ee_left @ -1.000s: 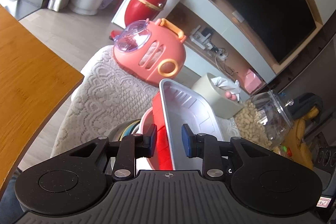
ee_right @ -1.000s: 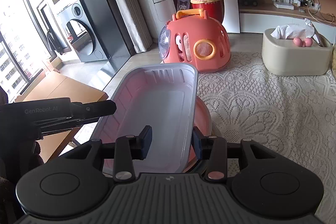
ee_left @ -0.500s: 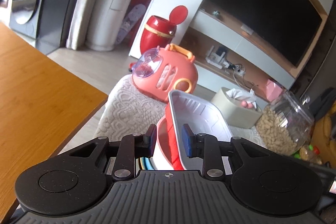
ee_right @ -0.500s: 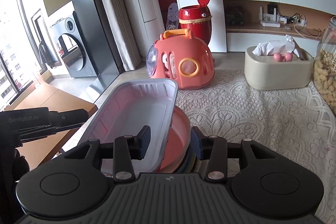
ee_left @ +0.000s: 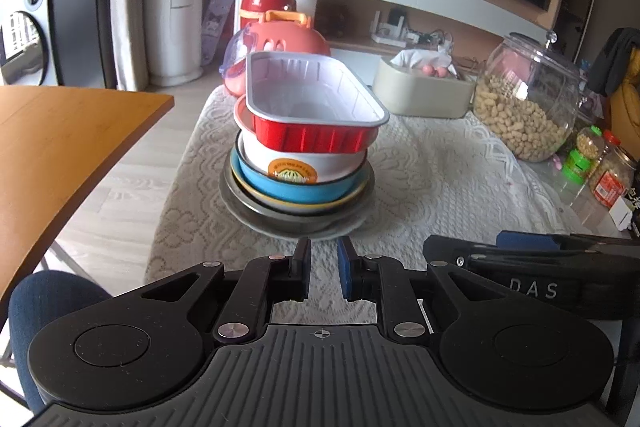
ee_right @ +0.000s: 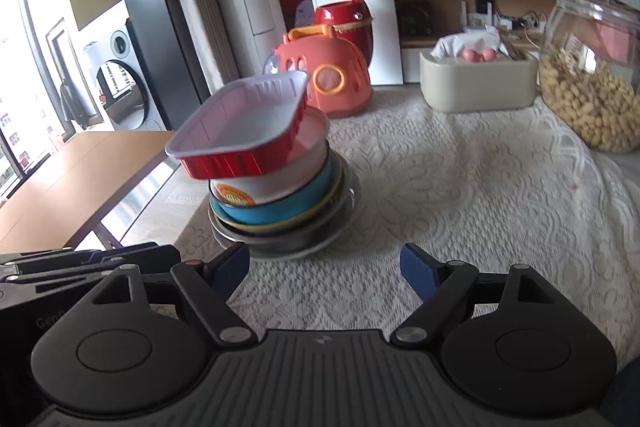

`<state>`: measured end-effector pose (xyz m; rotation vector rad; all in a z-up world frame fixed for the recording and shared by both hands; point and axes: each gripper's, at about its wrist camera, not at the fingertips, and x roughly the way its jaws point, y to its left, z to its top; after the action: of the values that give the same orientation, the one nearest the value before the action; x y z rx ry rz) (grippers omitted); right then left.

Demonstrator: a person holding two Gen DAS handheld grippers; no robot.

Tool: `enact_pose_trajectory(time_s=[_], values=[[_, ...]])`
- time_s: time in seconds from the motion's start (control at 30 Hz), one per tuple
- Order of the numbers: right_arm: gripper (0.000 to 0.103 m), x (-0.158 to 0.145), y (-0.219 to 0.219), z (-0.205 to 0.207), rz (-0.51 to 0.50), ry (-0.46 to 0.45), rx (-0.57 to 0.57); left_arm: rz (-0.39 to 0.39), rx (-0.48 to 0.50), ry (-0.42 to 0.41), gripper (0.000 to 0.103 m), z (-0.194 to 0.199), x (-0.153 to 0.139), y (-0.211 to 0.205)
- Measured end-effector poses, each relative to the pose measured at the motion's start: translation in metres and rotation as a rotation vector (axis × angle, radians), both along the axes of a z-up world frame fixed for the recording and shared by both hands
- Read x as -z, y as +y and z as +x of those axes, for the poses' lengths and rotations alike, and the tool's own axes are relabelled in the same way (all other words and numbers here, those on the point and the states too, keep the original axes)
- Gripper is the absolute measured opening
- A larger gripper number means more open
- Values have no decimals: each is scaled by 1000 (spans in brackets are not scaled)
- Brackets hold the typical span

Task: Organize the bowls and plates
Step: 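Open both grippers and pull them back from the stack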

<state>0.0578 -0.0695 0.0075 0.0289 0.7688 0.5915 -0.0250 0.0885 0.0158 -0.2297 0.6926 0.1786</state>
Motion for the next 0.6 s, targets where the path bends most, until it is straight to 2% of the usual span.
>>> enact_pose_trajectory(time_s=[0.1, 0.27, 0.6], values=[[83, 7, -2, -6, -23, 26, -4, -34, 7, 26, 18, -4, 4, -4], [83, 8, -6, -13, -30, 18, 8, 59, -27, 62, 18, -12, 4, -19], [83, 7, -2, -18, -37, 9, -15, 92, -14, 36, 18, -19, -6, -25]])
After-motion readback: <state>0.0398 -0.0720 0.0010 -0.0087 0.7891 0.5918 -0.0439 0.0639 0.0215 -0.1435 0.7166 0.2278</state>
